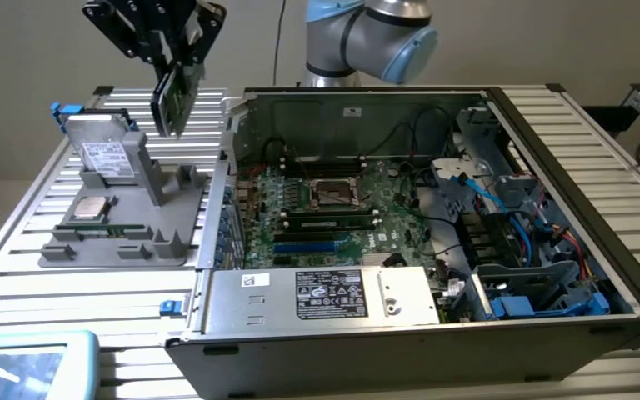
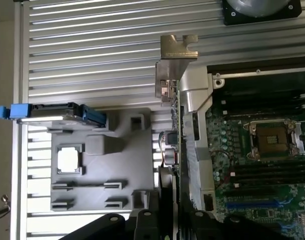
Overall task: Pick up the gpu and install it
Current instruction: 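Pick up the gpu and move the gpu toward the slot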
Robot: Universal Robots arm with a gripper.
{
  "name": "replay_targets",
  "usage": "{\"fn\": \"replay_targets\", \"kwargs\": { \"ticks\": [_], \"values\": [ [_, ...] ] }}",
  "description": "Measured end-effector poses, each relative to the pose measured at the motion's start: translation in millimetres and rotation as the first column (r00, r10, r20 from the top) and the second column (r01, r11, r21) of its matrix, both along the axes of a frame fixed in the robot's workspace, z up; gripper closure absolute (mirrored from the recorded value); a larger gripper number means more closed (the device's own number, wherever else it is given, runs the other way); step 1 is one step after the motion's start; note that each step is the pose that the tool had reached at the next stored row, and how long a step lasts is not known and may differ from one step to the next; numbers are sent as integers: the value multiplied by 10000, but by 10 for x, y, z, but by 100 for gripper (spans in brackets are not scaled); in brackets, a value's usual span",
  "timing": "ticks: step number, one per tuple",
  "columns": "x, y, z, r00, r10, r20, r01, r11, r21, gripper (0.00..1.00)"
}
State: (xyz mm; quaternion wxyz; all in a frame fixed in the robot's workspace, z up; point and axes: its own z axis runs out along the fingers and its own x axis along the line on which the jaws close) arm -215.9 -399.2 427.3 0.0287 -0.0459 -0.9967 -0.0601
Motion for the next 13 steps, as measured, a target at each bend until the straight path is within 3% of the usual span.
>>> {"fn": "replay_targets", "kwargs": {
  "ticks": [5,13],
  "values": [
    [225,-21,165,10000,0,-1,0,10000,30,73],
    [591,-61,186,10000,0,0,0,10000,99,73]
  ]
}}
